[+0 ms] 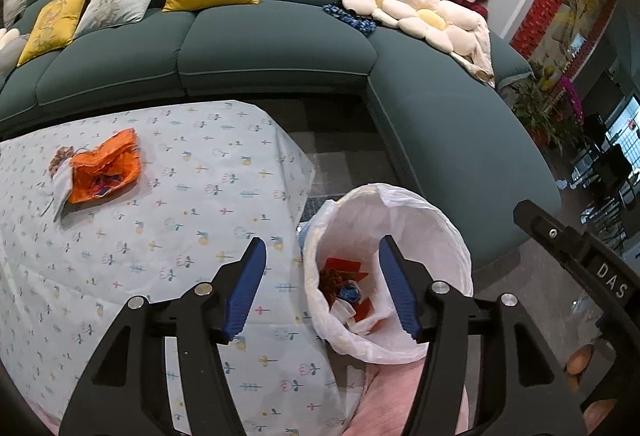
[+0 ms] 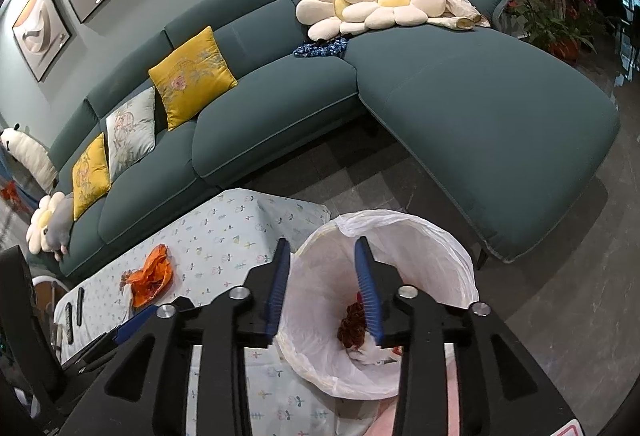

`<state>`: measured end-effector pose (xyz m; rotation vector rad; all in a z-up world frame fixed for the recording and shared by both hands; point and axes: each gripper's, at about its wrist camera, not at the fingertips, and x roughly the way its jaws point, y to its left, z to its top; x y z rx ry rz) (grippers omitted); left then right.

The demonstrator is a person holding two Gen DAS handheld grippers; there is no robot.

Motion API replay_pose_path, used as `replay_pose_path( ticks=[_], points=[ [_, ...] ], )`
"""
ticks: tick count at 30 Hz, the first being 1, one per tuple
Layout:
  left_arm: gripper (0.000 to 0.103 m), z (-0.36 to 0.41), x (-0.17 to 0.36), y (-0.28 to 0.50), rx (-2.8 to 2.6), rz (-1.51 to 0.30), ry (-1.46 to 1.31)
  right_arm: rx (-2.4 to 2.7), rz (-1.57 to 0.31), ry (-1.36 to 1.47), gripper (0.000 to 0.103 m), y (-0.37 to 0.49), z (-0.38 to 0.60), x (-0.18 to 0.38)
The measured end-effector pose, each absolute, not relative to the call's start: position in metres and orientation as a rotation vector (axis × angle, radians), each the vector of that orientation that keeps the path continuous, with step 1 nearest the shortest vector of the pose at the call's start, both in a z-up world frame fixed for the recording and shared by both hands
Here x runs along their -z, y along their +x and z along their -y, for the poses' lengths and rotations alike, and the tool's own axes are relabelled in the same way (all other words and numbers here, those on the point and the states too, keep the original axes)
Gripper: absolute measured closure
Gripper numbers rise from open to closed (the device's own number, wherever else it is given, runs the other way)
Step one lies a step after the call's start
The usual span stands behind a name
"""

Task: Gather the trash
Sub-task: 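Withdraw both open tools from the bin toward the pouch and wrapper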

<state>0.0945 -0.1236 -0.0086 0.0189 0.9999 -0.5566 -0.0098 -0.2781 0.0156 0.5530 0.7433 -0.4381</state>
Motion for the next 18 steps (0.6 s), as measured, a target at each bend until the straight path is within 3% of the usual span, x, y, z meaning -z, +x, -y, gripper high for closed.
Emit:
replay_pose_path(
  ticks=[9, 18],
  points=[
    [0.046, 0.106, 0.007, 0.099, 0.522, -0.996, -0.005, 0.414, -0.739, 0.538, 0.061, -0.006, 0.264, -0.023],
    [0.038, 0.084, 0.007, 0.103, 0.482, -0.996, -0.035, 0.391, -0.753, 0.508, 0.052, 0.000, 0.242, -0.026]
  ],
)
